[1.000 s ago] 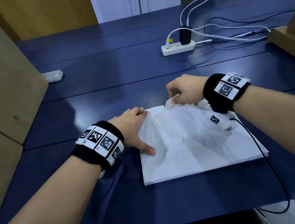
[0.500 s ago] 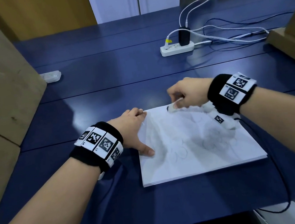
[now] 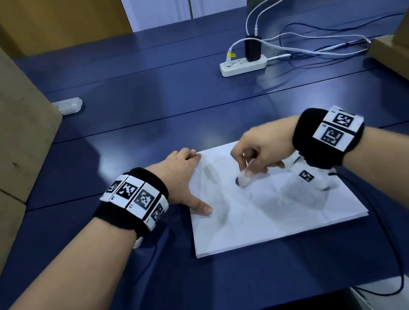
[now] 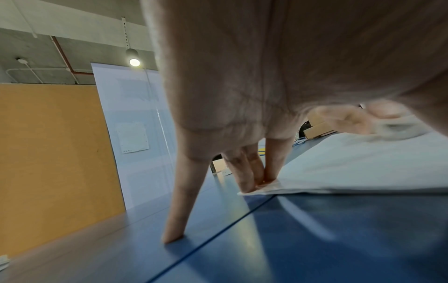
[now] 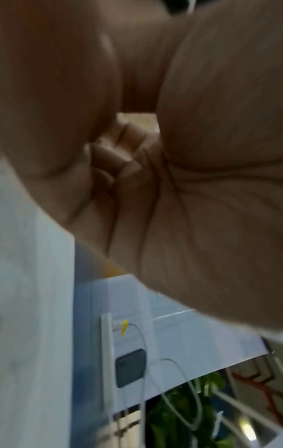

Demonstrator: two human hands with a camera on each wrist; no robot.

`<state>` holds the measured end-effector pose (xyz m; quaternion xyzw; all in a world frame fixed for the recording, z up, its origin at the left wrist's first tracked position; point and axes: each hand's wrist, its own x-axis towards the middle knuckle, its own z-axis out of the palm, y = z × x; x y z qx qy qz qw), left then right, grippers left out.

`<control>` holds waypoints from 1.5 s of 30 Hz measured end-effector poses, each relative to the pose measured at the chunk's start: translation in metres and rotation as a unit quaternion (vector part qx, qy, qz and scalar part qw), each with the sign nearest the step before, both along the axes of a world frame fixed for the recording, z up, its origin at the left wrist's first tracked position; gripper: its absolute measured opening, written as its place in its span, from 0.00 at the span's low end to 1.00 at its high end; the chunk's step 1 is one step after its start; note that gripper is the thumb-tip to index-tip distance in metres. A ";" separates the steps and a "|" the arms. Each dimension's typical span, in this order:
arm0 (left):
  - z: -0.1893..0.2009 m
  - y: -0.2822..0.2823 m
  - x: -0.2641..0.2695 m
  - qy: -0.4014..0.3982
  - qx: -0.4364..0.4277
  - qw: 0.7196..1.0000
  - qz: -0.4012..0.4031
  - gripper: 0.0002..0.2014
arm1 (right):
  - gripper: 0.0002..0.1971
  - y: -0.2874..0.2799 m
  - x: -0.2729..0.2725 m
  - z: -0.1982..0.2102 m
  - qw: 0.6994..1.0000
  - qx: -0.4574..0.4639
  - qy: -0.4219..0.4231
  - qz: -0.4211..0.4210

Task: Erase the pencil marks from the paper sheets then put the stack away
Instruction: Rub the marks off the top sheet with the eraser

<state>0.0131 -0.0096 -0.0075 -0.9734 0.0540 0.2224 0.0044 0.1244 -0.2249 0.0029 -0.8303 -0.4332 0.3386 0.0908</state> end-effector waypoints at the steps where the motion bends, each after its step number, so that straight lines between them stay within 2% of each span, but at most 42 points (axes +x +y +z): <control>1: 0.000 -0.001 0.000 0.000 0.000 1.000 -0.001 0.67 | 0.06 0.000 -0.002 -0.001 1.000 -0.004 0.016 0.010; 2: 0.000 -0.001 0.000 0.000 -0.001 1.000 -0.001 0.67 | 0.06 0.002 0.001 -0.002 1.000 0.002 0.003 0.006; 6: 0.001 0.000 -0.001 0.001 -0.005 1.000 -0.004 0.68 | 0.12 0.010 0.020 0.003 0.983 0.061 -0.146 -0.089; 7: 0.001 0.001 -0.001 0.001 -0.005 1.000 -0.003 0.68 | 0.13 0.010 0.021 0.003 0.981 0.070 -0.155 -0.092; 8: 0.000 0.001 0.000 0.000 -0.005 1.000 -0.002 0.68 | 0.11 0.008 0.021 0.003 0.984 0.069 -0.143 -0.083; 10: 0.000 0.001 -0.001 -0.001 -0.006 1.000 0.000 0.67 | 0.09 0.003 0.012 0.003 0.996 0.040 -0.066 -0.039; 12: 0.000 0.001 -0.001 -0.001 -0.007 1.000 0.000 0.67 | 0.11 0.000 0.005 0.002 1.000 -0.005 0.001 -0.001; 14: 0.000 0.000 -0.001 0.000 -0.006 1.000 -0.001 0.67 | 0.11 0.003 0.009 0.001 0.999 -0.002 -0.037 -0.004; 16: 0.001 0.000 -0.001 -0.003 -0.006 1.000 -0.003 0.67 | 0.11 0.008 0.021 0.002 0.991 0.032 -0.119 -0.056; 18: 0.000 0.000 -0.001 -0.003 -0.006 1.000 -0.002 0.68 | 0.13 0.010 0.027 0.003 0.980 0.060 -0.164 -0.098; 20: 0.000 0.001 0.000 -0.002 -0.007 1.000 -0.001 0.68 | 0.11 0.007 0.025 0.002 0.985 0.054 -0.139 -0.084; 24: -0.001 0.002 0.000 -0.003 -0.008 1.000 0.001 0.68 | 0.06 0.003 0.005 -0.001 1.000 -0.014 0.011 0.004; 26: -0.001 0.001 0.000 -0.003 -0.007 1.000 -0.001 0.68 | 0.07 0.005 0.007 -0.002 1.000 0.002 -0.009 -0.010; 29: -0.001 0.001 -0.001 -0.002 -0.006 1.000 -0.002 0.68 | 0.12 0.012 0.021 0.000 0.988 0.053 -0.099 -0.102; 31: -0.001 0.001 -0.001 -0.003 -0.006 1.000 -0.002 0.68 | 0.12 0.011 0.024 0.001 0.983 0.059 -0.132 -0.117; 33: -0.001 0.001 -0.001 -0.004 -0.006 1.000 -0.003 0.68 | 0.09 0.007 0.019 0.002 0.991 0.039 -0.098 -0.084; 36: -0.001 0.002 -0.001 -0.003 -0.005 1.000 -0.001 0.68 | 0.08 0.002 0.007 0.001 1.000 -0.009 -0.005 -0.029; 38: -0.001 0.001 -0.001 -0.003 -0.005 1.000 -0.003 0.68 | 0.09 0.004 0.011 0.001 0.998 -0.006 -0.037 -0.040; 40: -0.001 0.002 -0.001 -0.005 -0.006 1.000 -0.004 0.68 | 0.10 0.009 0.022 0.001 0.990 0.020 -0.109 -0.091; 42: -0.001 0.002 -0.001 -0.003 -0.008 1.000 -0.002 0.68 | 0.12 0.010 0.027 0.001 0.981 0.047 -0.139 -0.129; 45: -0.002 0.002 0.000 -0.001 -0.011 1.000 -0.001 0.68 | 0.08 0.003 0.018 0.001 0.994 0.030 -0.071 -0.079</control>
